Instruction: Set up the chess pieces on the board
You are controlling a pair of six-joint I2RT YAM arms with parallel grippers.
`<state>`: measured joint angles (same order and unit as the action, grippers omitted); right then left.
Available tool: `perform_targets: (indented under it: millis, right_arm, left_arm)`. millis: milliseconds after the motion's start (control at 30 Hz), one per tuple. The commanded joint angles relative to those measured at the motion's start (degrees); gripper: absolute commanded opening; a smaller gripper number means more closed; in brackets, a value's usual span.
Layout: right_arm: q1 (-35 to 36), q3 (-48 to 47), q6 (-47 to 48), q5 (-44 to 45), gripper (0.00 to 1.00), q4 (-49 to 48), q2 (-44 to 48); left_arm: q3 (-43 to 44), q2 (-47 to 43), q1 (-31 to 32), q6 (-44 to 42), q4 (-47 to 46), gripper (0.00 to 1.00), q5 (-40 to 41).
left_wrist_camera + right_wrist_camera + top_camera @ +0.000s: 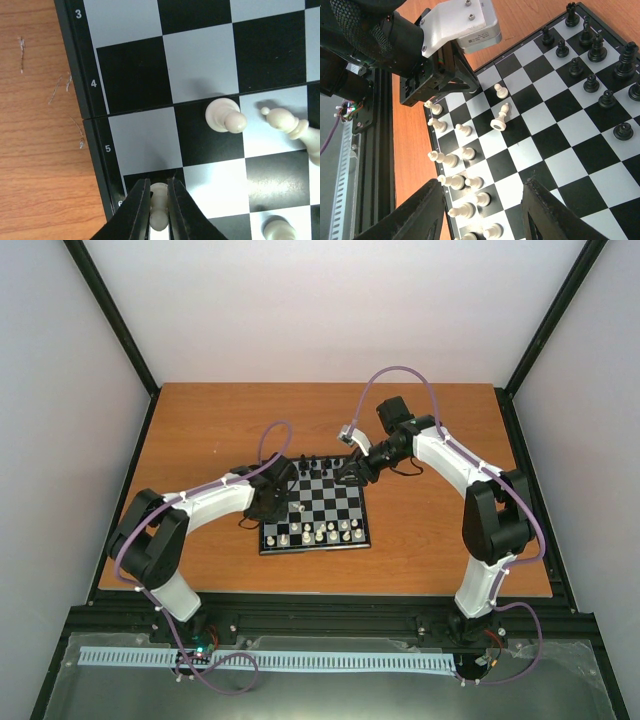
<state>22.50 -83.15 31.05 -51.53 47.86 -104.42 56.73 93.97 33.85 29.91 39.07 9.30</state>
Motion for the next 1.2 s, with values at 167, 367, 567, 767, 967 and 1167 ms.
perform_targets:
  millis: [167,367,567,767,967,1167]
  right_arm:
    - [0.08,-0.08,0.55,-1.25,0.43,0.48,-1.22]
    - [0.06,-0.1,0.68,-1.1,0.43,0.48,-1.11]
    - [0.08,-0.17,0.67,-1.12,0.43,0.57,-1.57]
    - [0.08,-0.17,0.77,-0.88,0.43,0.57,-1.88]
    - [0.08,-0.3,0.81,-0.81,0.43,0.57,-2.25]
    - [0.04,-0.47,0.77,-0.86,0.43,0.66,-2.67]
  left_arm:
    - [-1.11,-1.54,-0.26,1.16,1.95,0.12,-1.73]
    - [-2.95,-4.26,-0.14,1.58,2.84,0.13,-3.89]
    - [-3.98,-4.45,-0.1,1.29,3.42,0.13,-5.08]
    - [-3.66,-3.94,-0.01,1.2,3.33,0.13,-5.96]
    - [-3.94,-5.7,0.12,1.39,4.65,0.13,-5.64]
    - [-4.45,-6.08,0.6,1.43,4.99,0.14,-6.31]
